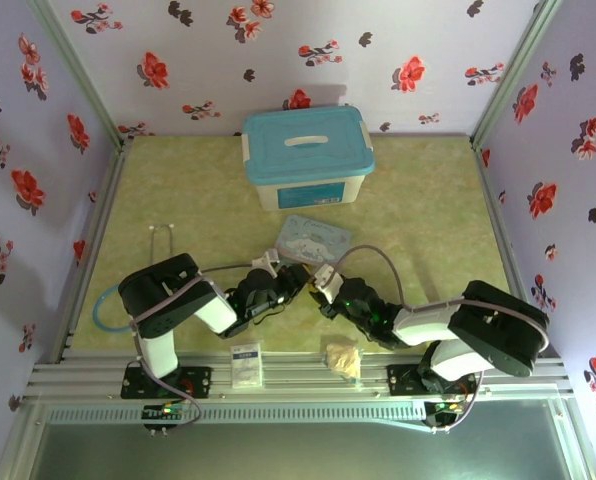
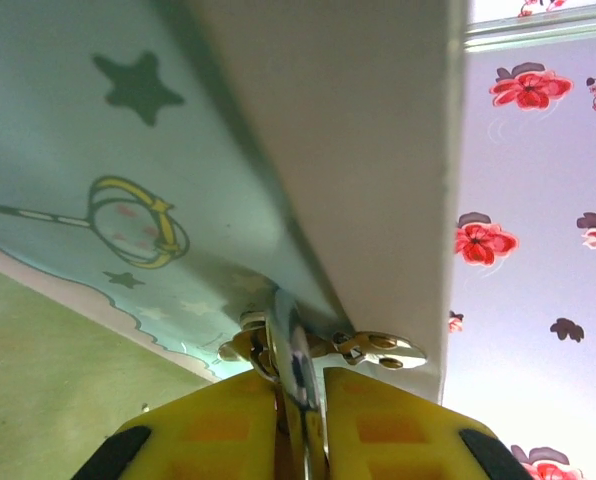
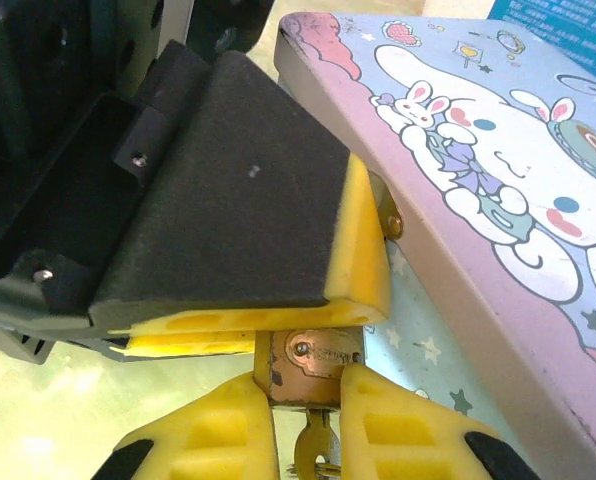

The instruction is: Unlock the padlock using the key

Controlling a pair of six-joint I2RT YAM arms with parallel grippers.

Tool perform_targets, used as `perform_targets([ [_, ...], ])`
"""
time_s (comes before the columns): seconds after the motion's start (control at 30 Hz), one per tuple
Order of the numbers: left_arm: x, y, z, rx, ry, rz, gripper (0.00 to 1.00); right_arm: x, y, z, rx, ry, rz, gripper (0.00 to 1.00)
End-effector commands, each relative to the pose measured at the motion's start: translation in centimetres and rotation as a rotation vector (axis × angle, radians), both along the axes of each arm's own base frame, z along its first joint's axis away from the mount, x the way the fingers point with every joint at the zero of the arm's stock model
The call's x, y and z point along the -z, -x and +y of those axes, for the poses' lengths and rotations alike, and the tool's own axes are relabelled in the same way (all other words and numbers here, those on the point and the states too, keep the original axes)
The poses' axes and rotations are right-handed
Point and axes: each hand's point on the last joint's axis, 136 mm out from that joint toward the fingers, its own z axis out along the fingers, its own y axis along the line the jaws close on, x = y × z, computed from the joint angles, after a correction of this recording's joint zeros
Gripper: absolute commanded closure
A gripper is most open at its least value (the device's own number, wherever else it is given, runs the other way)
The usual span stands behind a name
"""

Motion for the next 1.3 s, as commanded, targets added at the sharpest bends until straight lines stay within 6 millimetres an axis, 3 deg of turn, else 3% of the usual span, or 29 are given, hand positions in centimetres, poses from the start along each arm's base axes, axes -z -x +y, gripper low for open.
perform_targets([
  [0.0,-2.7,-0.1,-0.4,0.020,0.065,-0.066,1.00,-0.4,-0.6,-1.1,0.073,-0.142,0.124,1.00],
  [0.4,-3.1,-0.2,-0.4,0.020,0.078,-0.070,1.00,-1.1,-1.1,-2.2,0.106,-0.326,0.269,1.00],
  [0.47,-3.1,-0.2,-0.5,0.020,0.079,-0.068,1.00,-0.9,-1.0,-2.2,0.103,-0.302,0.273,0.96],
  [0.63,-3.4,-0.2,-0.5,0.019,0.084,-0.073,1.00,-0.6,-0.5,-2.3,0.091,-0.150,0.185,0.77],
  [0.83,-3.5,-0.3,-0.6,0.019,0.089,-0.074,1.00,-0.6,-0.1,-1.9,0.047,0.012,0.038,0.65],
  [1.27,-3.8,-0.1,-0.9,0.034,0.102,-0.068,1.00,0.0,-1.7,-1.2,0.066,0.182,-0.073,0.66],
])
